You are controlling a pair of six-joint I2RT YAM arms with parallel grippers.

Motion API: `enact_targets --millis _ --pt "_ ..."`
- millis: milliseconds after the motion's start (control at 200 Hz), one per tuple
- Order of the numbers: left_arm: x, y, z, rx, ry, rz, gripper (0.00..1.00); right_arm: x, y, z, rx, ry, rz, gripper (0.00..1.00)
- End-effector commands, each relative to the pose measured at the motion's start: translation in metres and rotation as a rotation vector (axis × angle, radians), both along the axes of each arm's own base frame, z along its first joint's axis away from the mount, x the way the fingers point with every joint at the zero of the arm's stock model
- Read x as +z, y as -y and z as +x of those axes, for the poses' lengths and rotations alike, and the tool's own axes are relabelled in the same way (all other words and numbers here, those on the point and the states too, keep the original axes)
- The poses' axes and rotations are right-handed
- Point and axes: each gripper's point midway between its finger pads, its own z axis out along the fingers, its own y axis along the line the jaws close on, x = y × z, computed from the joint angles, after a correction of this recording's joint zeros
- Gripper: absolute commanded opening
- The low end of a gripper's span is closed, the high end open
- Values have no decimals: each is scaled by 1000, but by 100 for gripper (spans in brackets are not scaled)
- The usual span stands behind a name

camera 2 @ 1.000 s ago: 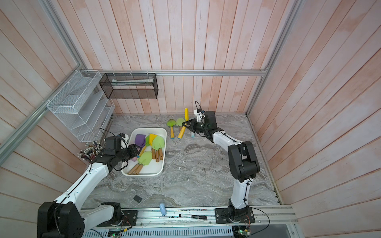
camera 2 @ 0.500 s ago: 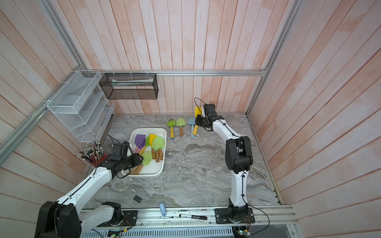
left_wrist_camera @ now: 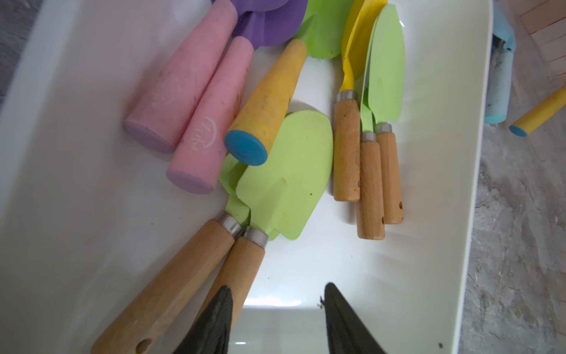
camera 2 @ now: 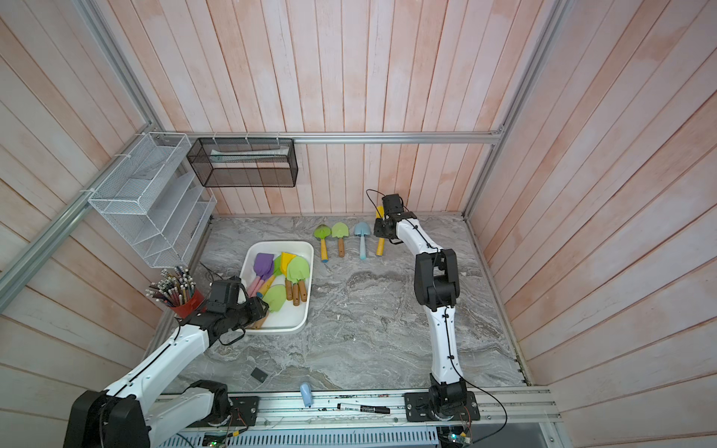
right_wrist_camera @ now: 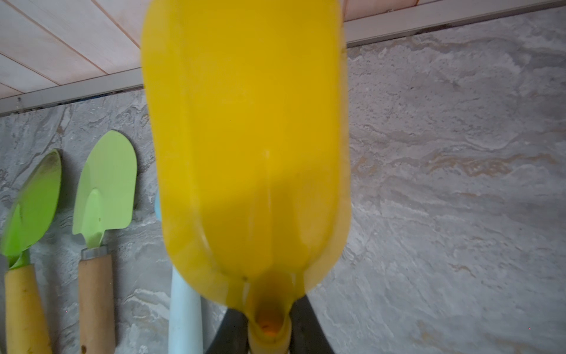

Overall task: Take the shovel out of the storage box
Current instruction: Place the shovel at the center of the board.

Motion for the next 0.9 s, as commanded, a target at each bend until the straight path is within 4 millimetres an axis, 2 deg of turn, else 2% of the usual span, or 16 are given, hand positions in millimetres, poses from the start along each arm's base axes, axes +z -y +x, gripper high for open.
enact_targets --millis 0,255,555,895 --pt "1 3 -3 -3 11 -20 51 -16 6 2 -3 -33 -51 16" --pt "-5 7 -7 -19 -4 -43 51 -38 5 14 -11 -52 -59 16" --pt "-12 12 -11 -31 -19 -66 51 -59 8 14 -17 -82 -90 17" --pt "-17 19 -11 -52 -32 -99 51 -70 7 14 -4 -99 -96 21"
